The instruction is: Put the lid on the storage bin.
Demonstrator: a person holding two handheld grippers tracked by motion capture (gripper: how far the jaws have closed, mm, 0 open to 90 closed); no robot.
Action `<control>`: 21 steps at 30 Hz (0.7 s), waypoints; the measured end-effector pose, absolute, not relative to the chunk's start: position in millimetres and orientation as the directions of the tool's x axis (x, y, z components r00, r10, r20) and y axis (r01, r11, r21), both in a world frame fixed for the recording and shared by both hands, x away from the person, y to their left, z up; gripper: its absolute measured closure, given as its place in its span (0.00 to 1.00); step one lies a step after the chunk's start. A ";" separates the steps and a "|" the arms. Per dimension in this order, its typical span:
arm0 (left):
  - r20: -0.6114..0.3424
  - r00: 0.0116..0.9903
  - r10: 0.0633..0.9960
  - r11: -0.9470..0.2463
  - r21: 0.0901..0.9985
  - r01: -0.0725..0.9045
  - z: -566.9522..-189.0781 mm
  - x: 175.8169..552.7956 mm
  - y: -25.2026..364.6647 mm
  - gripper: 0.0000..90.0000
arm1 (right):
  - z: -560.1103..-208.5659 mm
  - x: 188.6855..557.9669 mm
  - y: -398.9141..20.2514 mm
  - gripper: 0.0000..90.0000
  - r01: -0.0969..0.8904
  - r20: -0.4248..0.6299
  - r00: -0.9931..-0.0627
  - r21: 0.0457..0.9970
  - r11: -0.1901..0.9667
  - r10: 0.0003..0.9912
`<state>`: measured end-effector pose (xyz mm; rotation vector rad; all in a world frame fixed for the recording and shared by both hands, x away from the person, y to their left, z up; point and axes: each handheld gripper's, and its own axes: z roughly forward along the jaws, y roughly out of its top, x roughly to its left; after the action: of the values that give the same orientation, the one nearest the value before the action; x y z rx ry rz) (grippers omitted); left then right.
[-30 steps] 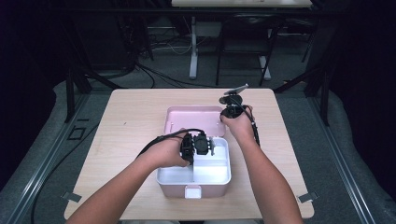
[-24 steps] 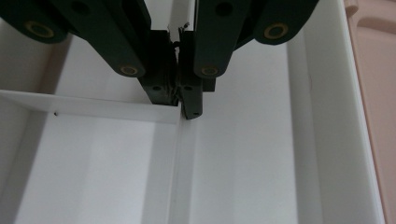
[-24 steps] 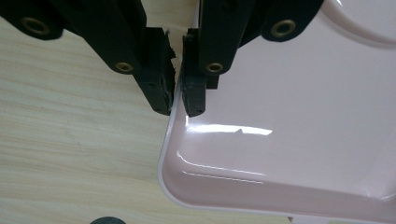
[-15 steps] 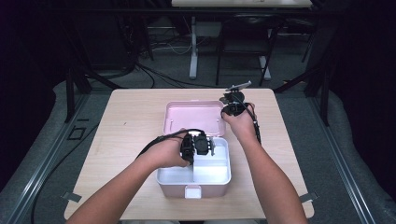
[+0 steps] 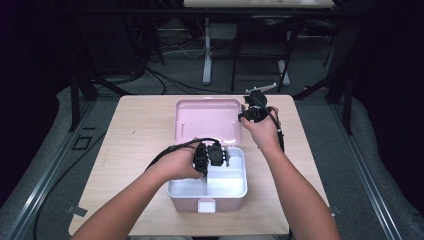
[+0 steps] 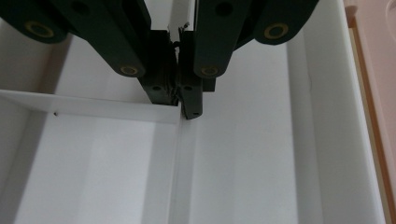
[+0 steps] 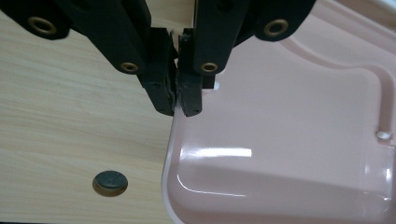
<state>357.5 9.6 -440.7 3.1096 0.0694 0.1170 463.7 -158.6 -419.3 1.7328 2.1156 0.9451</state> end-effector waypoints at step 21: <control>0.074 0.996 0.046 -0.999 0.028 0.044 -440.3 357.6 10.0 0.96 | -394.9 413.9 -168.8 0.97 0.653 0.167 -0.365 0.747 0.124 0.916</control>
<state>357.6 10.0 -440.3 3.1121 0.0699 0.1161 413.9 -168.8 -394.9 1.5268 2.0745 1.0973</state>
